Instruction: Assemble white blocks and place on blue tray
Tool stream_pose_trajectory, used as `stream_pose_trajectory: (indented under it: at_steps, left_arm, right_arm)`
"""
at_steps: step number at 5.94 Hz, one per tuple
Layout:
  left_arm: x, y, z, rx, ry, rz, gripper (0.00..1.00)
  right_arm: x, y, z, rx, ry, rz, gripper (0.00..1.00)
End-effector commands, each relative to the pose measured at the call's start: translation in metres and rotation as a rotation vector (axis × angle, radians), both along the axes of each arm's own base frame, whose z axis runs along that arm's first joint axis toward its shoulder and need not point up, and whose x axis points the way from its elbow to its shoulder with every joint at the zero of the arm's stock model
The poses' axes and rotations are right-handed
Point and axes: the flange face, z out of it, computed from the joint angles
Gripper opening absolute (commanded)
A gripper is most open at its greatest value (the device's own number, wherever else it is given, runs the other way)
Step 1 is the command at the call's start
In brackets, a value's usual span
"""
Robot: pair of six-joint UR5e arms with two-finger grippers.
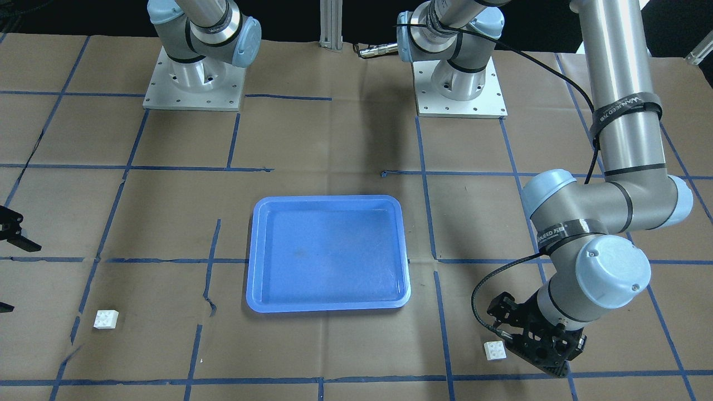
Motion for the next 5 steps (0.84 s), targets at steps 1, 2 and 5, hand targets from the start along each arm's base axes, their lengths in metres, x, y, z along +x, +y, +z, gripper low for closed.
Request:
stream_pose_trajectory:
  at_steps: [1, 2, 5]
  left_arm:
    - [0.010, -0.013, -0.011, -0.006, -0.037, -0.501, 0.98]
    - [0.008, -0.022, -0.026, -0.062, -0.040, -0.716, 0.98]
    - [0.000, -0.019, -0.063, -0.059, 0.037, -0.774, 0.96]
  right_arm:
    - [-0.065, -0.015, -0.099, 0.048, -0.175, 0.017, 1.00]
    - [-0.068, -0.019, -0.140, 0.061, -0.205, 0.101, 1.00]
    - [-0.056, -0.012, -0.207, 0.087, -0.343, 0.104, 1.00]
